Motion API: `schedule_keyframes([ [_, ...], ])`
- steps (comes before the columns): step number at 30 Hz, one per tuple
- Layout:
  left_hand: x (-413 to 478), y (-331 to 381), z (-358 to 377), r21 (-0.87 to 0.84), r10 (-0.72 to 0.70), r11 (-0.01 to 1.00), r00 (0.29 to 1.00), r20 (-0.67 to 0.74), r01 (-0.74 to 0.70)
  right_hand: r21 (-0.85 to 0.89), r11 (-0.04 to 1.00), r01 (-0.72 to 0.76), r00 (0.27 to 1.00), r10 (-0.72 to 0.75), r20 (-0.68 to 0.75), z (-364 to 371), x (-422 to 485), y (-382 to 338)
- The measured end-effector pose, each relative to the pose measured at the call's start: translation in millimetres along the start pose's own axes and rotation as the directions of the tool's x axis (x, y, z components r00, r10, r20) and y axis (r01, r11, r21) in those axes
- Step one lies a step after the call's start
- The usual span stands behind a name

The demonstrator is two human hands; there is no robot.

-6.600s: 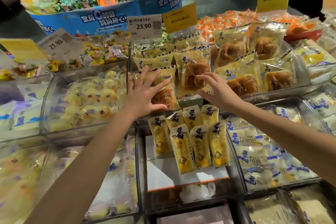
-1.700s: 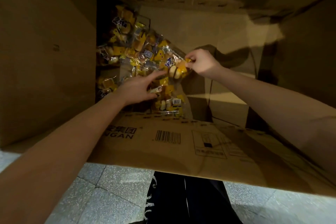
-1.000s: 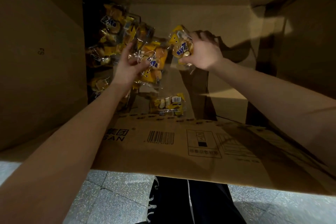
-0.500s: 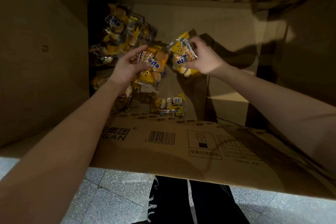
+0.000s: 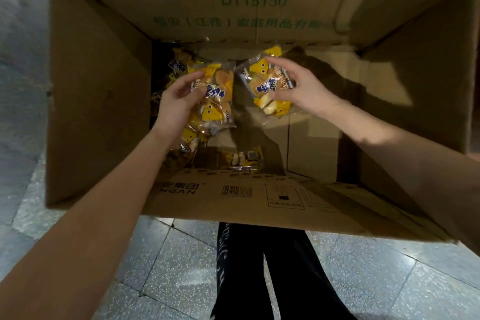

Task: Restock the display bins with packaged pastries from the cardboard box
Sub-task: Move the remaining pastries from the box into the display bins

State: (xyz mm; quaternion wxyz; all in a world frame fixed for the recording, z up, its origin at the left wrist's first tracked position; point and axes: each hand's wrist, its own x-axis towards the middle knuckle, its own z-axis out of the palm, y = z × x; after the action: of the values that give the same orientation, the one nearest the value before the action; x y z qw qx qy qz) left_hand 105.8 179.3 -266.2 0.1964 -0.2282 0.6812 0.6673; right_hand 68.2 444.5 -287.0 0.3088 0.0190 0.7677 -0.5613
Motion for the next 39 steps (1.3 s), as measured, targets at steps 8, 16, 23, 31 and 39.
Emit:
schedule_keyframes([
  [8,-31.6,77.5,11.2,0.142,0.047,0.986,0.972,0.231,-0.081,0.037,0.997,0.068,0.992,-0.064,-0.107,-7.5,-59.3,-53.4],
  [16,-103.9,168.4,56.9,0.253,0.120,0.937,0.900,0.418,-0.242,0.099,0.982,0.161,0.886,-0.100,-0.452,-25.1,-180.4,-119.6],
  [23,-183.1,210.7,110.7,0.257,0.193,0.878,0.789,0.583,-0.404,-0.018,0.983,0.184,0.721,-0.147,-0.677,-42.5,-311.4,-167.4],
  [31,-279.7,225.7,189.8,0.193,0.120,0.831,0.508,0.853,-0.521,-0.042,0.994,0.099,0.586,-0.093,-0.805,-30.5,-454.8,-176.1],
  [39,-374.5,187.9,256.5,0.219,-0.049,0.667,0.252,0.966,-0.712,0.137,0.989,-0.050,0.455,0.144,-0.879,5.4,-576.6,-130.0],
])
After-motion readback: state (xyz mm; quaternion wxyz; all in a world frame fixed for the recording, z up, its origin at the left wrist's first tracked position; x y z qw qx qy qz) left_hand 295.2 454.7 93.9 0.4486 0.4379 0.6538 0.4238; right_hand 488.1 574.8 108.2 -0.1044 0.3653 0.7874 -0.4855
